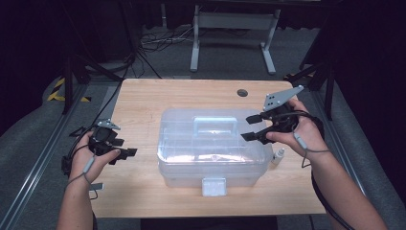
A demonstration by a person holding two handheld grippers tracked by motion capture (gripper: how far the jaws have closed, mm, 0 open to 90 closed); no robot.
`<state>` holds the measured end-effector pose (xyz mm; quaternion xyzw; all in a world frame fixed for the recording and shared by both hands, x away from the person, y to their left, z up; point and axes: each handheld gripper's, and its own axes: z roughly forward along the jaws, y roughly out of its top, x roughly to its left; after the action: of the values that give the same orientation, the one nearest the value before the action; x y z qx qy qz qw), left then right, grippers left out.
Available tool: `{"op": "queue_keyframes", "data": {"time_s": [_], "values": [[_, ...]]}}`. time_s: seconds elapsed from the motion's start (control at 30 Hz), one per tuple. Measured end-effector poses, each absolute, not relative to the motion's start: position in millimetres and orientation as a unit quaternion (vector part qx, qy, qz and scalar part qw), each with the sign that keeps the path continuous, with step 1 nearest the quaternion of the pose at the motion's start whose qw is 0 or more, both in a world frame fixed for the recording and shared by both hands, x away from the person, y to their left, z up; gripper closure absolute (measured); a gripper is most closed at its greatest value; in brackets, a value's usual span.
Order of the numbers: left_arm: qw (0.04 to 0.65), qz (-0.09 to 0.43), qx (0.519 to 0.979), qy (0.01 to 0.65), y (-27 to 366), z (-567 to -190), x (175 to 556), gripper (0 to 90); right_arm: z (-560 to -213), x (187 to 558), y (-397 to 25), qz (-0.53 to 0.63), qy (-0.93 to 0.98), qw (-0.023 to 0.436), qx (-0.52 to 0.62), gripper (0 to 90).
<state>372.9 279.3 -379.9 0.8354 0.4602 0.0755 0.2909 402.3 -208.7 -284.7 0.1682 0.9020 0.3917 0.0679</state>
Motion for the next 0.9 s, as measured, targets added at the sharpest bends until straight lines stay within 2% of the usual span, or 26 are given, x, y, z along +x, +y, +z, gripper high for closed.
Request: {"op": "queue_keyframes", "data": {"time_s": [0.47, 0.73, 0.9], "values": [[0.291, 0.072, 0.838, 0.456, 276.7, -381.3, 373.5, 31.5, -291.5, 414.8, -175.2, 0.371, 0.914, 0.048, 0.155, 37.1], [0.294, 0.071, 0.838, 0.454, 276.4, -381.3, 376.0, 31.4, -291.7, 420.0, -157.7, 0.362, 0.922, 0.045, 0.133, 41.8], [0.295, 0.069, 0.839, 0.453, 275.0, -381.6, 377.3, 31.3, -288.1, 417.6, -153.0, 0.348, 0.926, 0.062, 0.131, 46.2]]}}
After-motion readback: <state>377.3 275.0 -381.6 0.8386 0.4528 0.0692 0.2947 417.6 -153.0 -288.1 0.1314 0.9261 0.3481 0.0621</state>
